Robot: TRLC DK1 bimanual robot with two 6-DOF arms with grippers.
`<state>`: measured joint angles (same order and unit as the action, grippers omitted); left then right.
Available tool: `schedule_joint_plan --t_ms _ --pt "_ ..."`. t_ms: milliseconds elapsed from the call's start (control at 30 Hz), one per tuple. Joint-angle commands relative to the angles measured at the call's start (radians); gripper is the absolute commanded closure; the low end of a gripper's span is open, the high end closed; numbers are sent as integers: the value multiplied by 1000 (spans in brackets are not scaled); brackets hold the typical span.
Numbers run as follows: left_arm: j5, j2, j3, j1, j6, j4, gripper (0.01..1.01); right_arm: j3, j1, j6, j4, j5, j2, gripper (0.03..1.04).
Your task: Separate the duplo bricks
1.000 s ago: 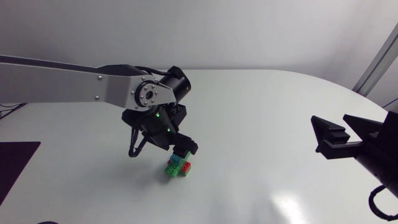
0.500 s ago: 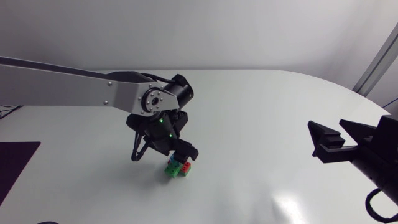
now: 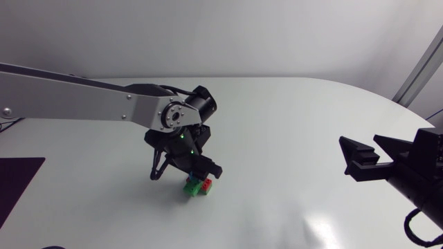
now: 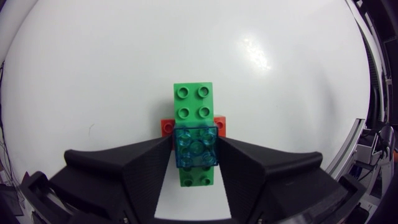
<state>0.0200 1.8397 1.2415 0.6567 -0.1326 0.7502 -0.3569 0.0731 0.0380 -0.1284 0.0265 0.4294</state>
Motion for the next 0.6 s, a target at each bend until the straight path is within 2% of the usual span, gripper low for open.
schedule_joint_plan --t_ms 0,300,567 --pt "0 4 -33 -6 -22 -11 698 7 7 26 9 1 8 67" --pt "0 -36 -48 -3 53 -20 784 -8 8 26 9 3 11 67" --pt "24 -149 -13 -29 179 5 784 -123 14 26 -30 29 92 67"
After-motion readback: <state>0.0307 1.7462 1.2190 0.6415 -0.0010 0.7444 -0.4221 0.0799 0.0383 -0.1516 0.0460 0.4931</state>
